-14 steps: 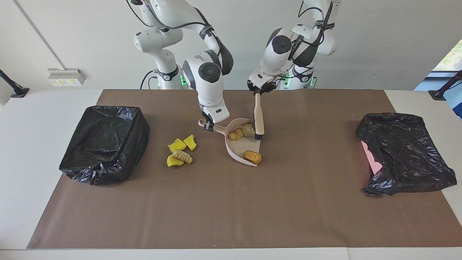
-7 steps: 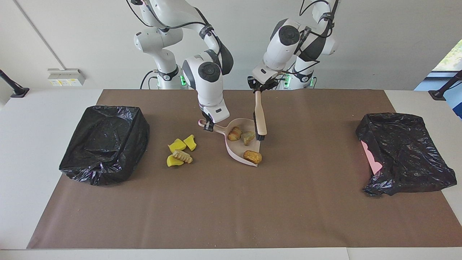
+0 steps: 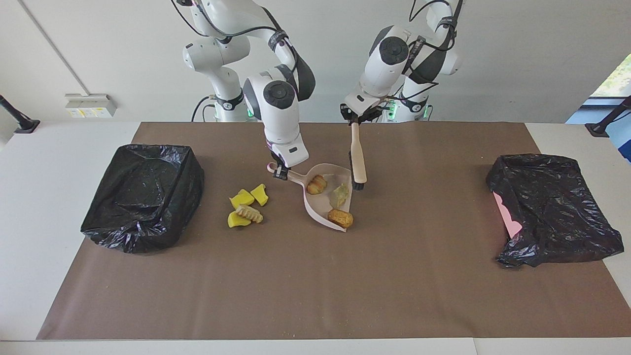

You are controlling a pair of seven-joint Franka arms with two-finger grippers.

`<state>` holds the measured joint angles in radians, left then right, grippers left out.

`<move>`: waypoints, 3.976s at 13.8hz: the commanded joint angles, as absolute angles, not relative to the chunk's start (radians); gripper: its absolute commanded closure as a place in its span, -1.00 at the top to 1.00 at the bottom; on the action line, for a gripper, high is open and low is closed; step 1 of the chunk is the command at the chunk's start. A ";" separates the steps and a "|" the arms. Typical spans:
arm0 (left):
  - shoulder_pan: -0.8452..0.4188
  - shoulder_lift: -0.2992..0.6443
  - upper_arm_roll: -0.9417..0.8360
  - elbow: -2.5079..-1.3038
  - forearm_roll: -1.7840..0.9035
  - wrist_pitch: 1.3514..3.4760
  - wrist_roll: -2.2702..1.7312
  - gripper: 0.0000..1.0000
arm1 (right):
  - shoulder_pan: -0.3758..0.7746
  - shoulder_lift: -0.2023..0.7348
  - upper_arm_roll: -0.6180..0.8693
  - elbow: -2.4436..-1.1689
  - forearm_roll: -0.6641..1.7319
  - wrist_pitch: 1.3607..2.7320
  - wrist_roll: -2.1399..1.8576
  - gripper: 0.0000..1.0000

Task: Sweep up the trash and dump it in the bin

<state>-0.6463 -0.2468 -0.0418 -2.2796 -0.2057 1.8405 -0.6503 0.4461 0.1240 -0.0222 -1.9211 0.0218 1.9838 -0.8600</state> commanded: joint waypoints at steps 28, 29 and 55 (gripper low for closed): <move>-1.161 -0.301 -0.066 -2.591 -0.288 2.261 -1.134 -1.00 | 0.327 0.144 -0.018 -1.942 0.190 2.000 -0.827 1.00; -1.170 -0.278 -0.066 -2.591 -0.290 2.261 -1.134 -1.00 | 0.333 0.129 -0.018 -1.971 0.192 2.014 -0.798 1.00; -0.843 -0.181 -0.051 -2.289 -0.120 2.022 -0.829 1.00 | 0.388 0.094 -0.008 -2.172 0.069 2.241 -1.071 0.86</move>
